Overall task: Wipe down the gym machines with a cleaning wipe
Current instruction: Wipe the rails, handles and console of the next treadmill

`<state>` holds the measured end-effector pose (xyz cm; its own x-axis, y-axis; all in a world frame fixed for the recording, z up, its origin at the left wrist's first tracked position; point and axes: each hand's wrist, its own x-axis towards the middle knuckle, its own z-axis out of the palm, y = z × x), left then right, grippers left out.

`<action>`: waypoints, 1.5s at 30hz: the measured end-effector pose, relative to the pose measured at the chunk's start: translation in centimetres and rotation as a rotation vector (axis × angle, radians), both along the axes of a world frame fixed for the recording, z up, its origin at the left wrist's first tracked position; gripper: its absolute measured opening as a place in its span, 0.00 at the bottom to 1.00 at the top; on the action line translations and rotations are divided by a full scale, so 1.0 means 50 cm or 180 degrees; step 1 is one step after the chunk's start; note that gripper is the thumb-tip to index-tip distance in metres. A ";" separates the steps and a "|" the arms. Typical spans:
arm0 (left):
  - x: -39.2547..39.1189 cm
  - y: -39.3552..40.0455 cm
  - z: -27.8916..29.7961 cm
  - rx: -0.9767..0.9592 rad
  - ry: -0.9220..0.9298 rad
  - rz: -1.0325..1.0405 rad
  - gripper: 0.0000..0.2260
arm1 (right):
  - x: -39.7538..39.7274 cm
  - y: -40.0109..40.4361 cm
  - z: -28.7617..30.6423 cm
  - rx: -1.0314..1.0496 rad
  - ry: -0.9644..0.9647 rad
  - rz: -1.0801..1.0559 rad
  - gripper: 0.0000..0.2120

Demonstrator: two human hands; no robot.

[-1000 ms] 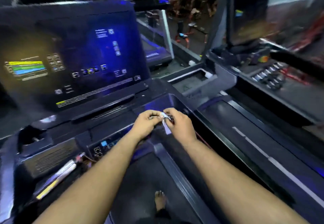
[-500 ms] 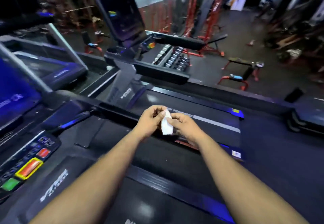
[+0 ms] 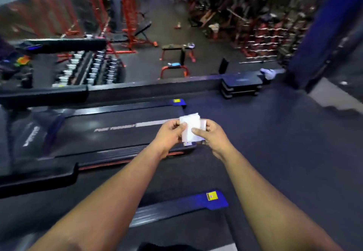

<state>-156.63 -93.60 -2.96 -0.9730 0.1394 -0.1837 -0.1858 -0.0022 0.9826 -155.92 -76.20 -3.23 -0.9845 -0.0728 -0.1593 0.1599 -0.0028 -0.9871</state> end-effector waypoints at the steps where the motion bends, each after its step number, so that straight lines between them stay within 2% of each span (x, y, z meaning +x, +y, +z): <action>1: -0.024 0.048 0.000 -0.0034 0.0017 -0.0082 0.06 | -0.006 0.050 0.004 -0.0073 -0.0025 -0.0176 0.14; 5: -0.114 0.188 -0.010 -0.0112 0.0091 -0.0383 0.08 | -0.036 0.189 0.008 -0.0093 -0.0150 -0.0611 0.10; 12: -0.263 0.352 -0.024 -0.0146 0.0261 -0.0821 0.04 | -0.144 0.326 0.011 0.0203 0.0043 -0.1423 0.08; 15: -0.319 0.407 -0.017 -0.0212 0.0329 -0.0865 0.04 | -0.185 0.378 0.021 0.0389 0.0164 -0.1572 0.05; 21: -0.415 0.530 -0.003 -0.0248 0.0383 -0.1156 0.07 | -0.268 0.503 0.020 0.0509 0.0379 -0.1718 0.06; 25: -0.472 0.611 -0.045 -0.0443 0.0465 -0.1239 0.08 | -0.320 0.592 -0.024 0.0545 0.0458 -0.1673 0.05; 28: -0.513 0.683 -0.125 -0.0448 0.0523 -0.1087 0.08 | -0.369 0.674 -0.108 0.0569 0.0508 -0.1610 0.05; 34: -0.554 0.877 -0.423 -0.0101 0.0608 -0.0449 0.08 | -0.486 0.871 -0.396 0.0478 0.0827 -0.1095 0.06; 36: -0.564 0.926 -0.476 0.0041 0.0495 -0.0342 0.09 | -0.506 0.914 -0.447 0.0426 0.0756 -0.1016 0.07; 38: -0.562 0.980 -0.497 0.0008 0.0339 -0.0305 0.10 | -0.506 0.969 -0.477 0.0403 0.0681 -0.0914 0.10; 41: -0.572 1.036 -0.465 -0.0161 0.0336 -0.0336 0.11 | -0.519 1.036 -0.460 0.0570 0.0697 -0.0868 0.16; 44: -0.594 1.053 -0.451 -0.0175 0.0373 -0.0150 0.10 | -0.553 1.072 -0.430 0.0466 0.0445 -0.0741 0.07; 45: -0.601 1.055 -0.451 -0.0156 0.0403 -0.0068 0.10 | -0.567 1.075 -0.425 0.0360 0.0367 -0.0638 0.08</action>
<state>-186.67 -40.84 -25.51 -0.9858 0.1541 -0.0669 -0.0600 0.0489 0.9970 -184.25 -22.47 -24.51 -0.9896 0.1376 -0.0410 0.0535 0.0884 -0.9946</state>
